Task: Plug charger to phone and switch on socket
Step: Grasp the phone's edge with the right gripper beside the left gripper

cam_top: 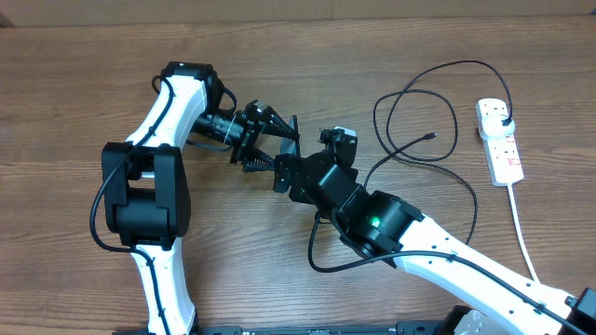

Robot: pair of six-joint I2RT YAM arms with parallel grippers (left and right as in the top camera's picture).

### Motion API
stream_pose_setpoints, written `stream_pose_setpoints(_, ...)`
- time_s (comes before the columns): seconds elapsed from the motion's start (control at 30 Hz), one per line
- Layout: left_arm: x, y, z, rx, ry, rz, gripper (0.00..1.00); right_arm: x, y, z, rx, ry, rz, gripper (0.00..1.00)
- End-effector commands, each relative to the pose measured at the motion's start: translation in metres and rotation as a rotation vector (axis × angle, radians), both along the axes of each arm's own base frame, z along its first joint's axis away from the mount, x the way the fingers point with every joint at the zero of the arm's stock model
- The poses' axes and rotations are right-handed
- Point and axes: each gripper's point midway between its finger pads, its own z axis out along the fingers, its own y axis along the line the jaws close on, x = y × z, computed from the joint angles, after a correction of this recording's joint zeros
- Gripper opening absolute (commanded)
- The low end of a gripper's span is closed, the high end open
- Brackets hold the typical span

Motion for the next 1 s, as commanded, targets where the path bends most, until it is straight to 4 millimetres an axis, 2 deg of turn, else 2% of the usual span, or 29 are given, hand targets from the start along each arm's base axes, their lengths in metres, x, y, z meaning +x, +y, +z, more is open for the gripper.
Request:
stream_pose_setpoints(0.0, 0.007, -0.005, 0.012, -0.052, -0.037, 0.012, 0.72, 0.002, 0.011, 0.000, 0.008, -0.014, 0.001, 1.00)
stream_pose_setpoints(0.07, 0.007, -0.005, 0.012, -0.052, -0.036, 0.012, 0.72, 0.003, 0.018, -0.003, -0.001, -0.024, 0.022, 1.00)
stream_pose_setpoints(0.23, 0.007, -0.005, 0.012, -0.052, -0.036, 0.012, 0.72, 0.008, 0.028, -0.006, -0.039, -0.072, 0.078, 0.91)
stream_pose_setpoints(0.53, 0.007, -0.005, 0.012, -0.052, -0.037, 0.012, 0.72, 0.016, 0.023, -0.002, -0.077, -0.120, 0.054, 0.70)
stream_pose_setpoints(0.7, 0.007, -0.005, 0.012, -0.052, -0.037, 0.012, 0.72, 0.020, 0.024, -0.001, -0.072, -0.138, 0.043, 0.66)
stream_pose_setpoints(0.97, 0.007, -0.005, 0.012, -0.052, -0.037, 0.012, 0.72, 0.026, 0.019, -0.011, -0.115, -0.145, 0.007, 0.57)
